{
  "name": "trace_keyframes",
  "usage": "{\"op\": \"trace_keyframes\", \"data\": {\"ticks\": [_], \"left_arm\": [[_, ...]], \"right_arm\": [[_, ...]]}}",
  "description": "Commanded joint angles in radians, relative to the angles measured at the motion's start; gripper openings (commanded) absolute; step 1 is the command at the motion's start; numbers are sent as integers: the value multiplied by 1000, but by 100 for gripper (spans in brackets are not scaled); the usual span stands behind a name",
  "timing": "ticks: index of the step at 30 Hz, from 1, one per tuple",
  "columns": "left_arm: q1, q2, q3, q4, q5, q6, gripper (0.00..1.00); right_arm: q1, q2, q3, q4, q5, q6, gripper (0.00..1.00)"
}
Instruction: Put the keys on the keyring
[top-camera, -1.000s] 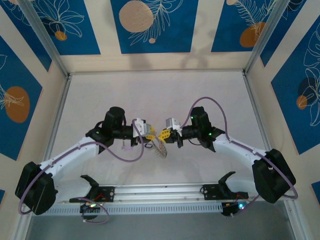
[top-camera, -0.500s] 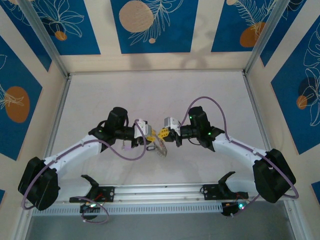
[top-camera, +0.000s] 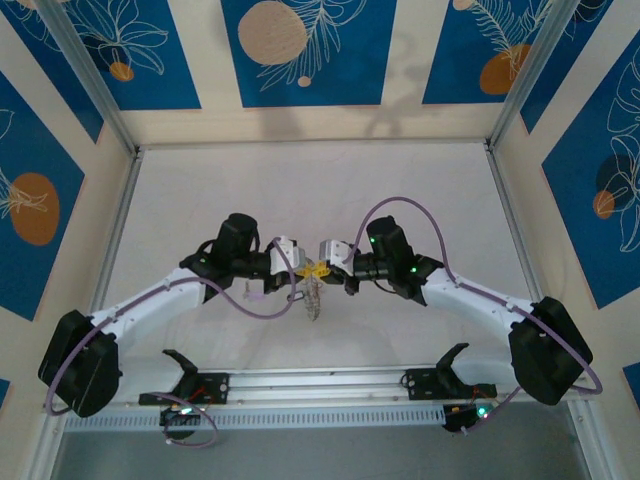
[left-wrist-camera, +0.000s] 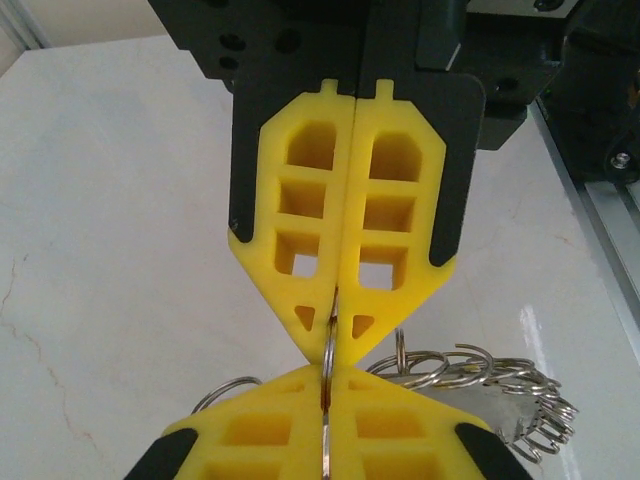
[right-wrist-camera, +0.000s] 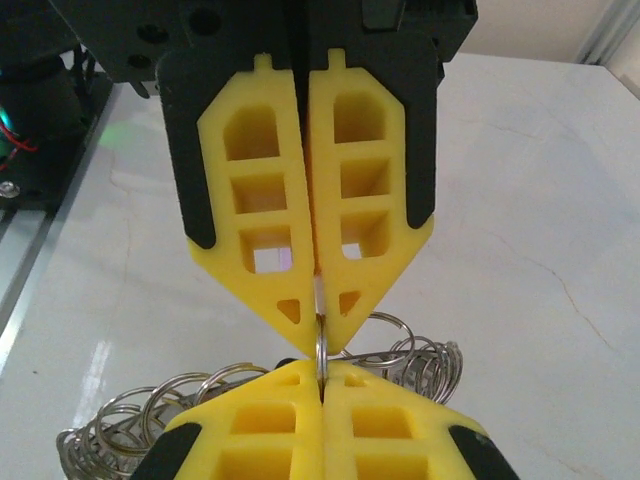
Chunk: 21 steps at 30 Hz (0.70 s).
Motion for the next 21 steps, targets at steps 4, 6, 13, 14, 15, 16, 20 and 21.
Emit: {"op": "trace_keyframes", "data": {"ticks": [4,6,13,14,15,16,20,21], "left_arm": [[-27,30,59,-44,-37,29,0],[-28,24,51,-28,-66,14,0],[-3,-22,-7,106,22,-62,0],[1,-18,4,92,48,-70,0],[6,-14,11,88,69,-79,0],[8,-13,11,95,84,-87,0],[14,-14,1,157,130,-127,0],[16,-12,-2,172,142,-133,0]], "right_arm": [[8,-35,26,27,-9,-7,0],[-7,-40,14,42,-23,5,10],[-138,-75,-108,233,-215,130,27],[-147,-76,-121,258,-245,148,29],[-150,-78,-127,265,-264,156,31],[-150,-77,-126,259,-278,154,31],[-151,-66,-111,226,-340,143,32],[-151,-64,-109,226,-349,145,32]]}}
